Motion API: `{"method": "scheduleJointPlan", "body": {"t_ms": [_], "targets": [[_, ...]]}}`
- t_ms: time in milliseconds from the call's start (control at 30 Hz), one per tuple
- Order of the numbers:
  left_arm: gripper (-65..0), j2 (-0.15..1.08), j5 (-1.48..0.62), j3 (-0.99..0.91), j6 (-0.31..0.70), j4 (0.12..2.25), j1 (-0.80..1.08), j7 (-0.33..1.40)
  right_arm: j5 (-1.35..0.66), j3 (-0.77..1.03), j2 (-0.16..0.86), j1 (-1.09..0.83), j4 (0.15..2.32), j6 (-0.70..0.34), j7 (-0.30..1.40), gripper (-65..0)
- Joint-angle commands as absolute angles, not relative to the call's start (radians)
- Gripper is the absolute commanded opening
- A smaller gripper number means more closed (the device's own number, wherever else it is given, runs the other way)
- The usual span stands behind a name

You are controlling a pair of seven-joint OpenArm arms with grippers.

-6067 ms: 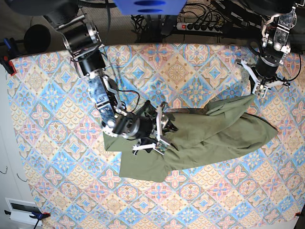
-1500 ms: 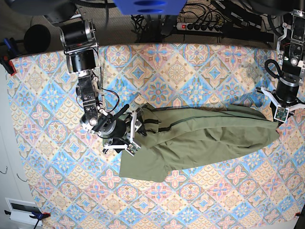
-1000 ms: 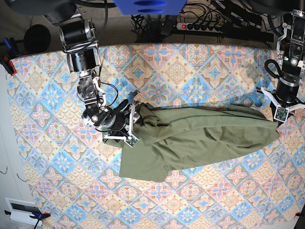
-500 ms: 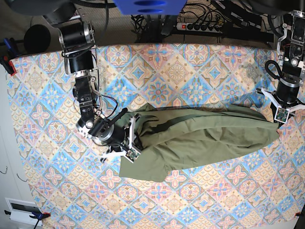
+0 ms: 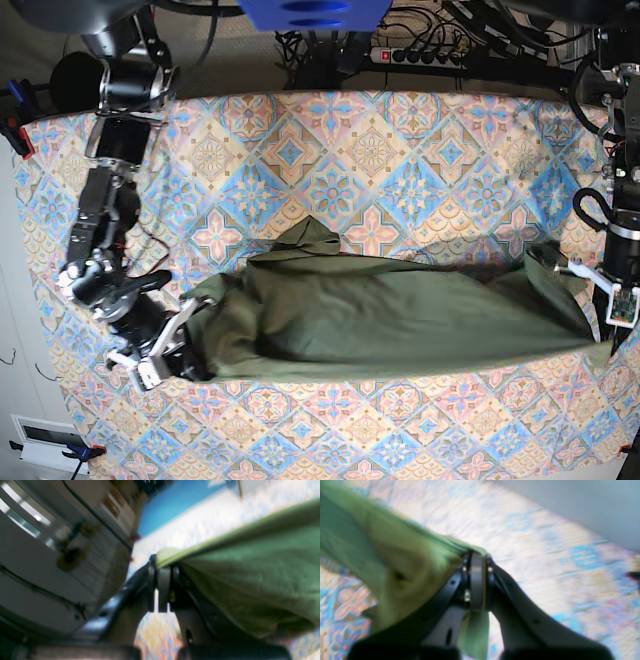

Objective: Layout the t-shirt on the table in an organized manner, then fold the t-shirt properly
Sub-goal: 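Lift the shirt with both grippers and stretch it apart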

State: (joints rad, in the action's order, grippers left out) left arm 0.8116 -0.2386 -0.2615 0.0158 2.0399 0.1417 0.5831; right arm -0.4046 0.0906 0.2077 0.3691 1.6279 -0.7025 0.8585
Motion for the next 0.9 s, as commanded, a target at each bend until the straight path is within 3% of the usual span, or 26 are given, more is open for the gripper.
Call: {"method": "scheduleJointPlan", "body": {"t_ms": [0,233,500,867], "targets": [[-65.0,0.834,-0.229,-0.272,-0.002,2.054,0.099,0.561,-0.433,0.105,0.228,0.417,1.639,-0.698,0.835,-64.3],[-65.0,0.858,-0.320,-0.157,-0.002,2.054,-0.147,0.568,-0.585,0.163,0.364,0.556,1.589,-0.698,0.848,-64.3],[-65.0,0.857,-0.323,0.015,-0.002,2.049,-0.400,0.596,-0.615,0.165,0.509,0.762,1.457,-0.698,0.862,-64.3],[-65.0,0.812,-0.323,0.232,-0.002,1.942,-0.762,0.613,-0.561,0.002,0.530,1.127,1.221,-0.698,0.797,-64.3]]}}
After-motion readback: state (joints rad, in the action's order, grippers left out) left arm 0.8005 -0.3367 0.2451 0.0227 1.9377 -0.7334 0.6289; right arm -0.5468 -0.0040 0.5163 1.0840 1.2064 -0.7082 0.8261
